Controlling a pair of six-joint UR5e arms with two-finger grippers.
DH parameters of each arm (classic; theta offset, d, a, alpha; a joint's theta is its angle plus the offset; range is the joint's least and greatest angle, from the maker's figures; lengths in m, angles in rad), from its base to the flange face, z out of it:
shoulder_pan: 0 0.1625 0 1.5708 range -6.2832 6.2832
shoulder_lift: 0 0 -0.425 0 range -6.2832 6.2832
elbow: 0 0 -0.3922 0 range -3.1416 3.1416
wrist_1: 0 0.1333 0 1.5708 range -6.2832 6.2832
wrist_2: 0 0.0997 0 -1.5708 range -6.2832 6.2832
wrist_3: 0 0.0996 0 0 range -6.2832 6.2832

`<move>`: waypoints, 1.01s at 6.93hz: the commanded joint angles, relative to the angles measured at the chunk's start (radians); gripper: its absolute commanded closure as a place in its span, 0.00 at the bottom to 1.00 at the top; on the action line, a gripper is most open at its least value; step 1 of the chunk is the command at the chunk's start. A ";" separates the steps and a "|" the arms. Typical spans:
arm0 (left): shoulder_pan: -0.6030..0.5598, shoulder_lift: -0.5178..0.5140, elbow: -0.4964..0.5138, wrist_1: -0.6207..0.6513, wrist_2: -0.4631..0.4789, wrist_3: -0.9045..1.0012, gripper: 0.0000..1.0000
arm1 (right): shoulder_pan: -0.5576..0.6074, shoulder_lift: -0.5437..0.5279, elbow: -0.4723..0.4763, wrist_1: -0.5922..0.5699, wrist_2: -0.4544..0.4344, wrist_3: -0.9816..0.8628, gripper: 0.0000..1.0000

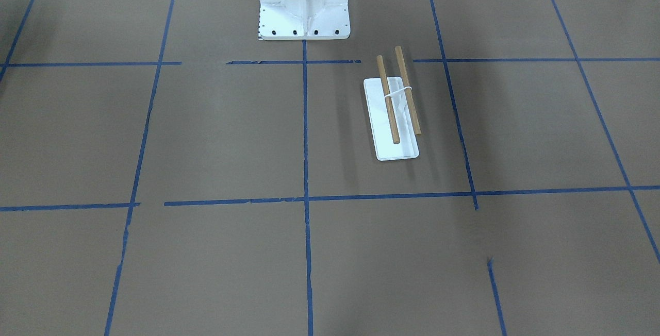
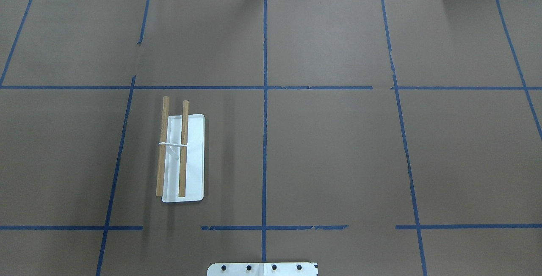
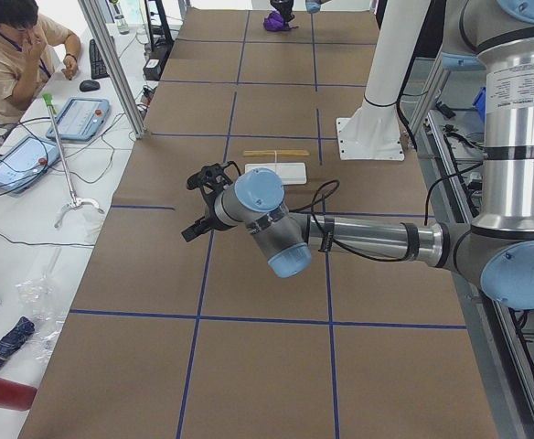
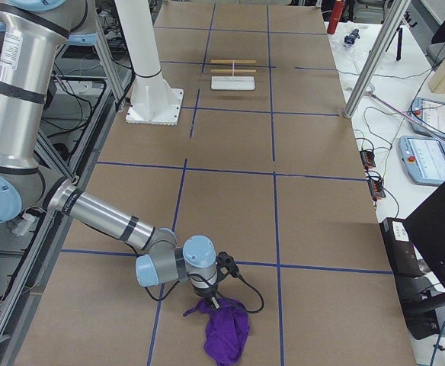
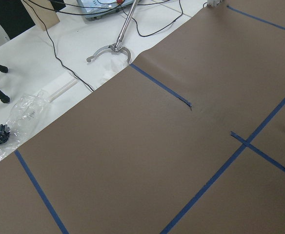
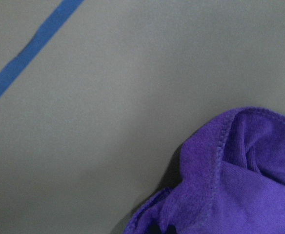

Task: Hang towel on rack

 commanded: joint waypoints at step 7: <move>0.207 -0.106 -0.160 0.334 0.101 -0.439 0.00 | 0.011 0.069 0.407 -0.001 0.222 0.522 1.00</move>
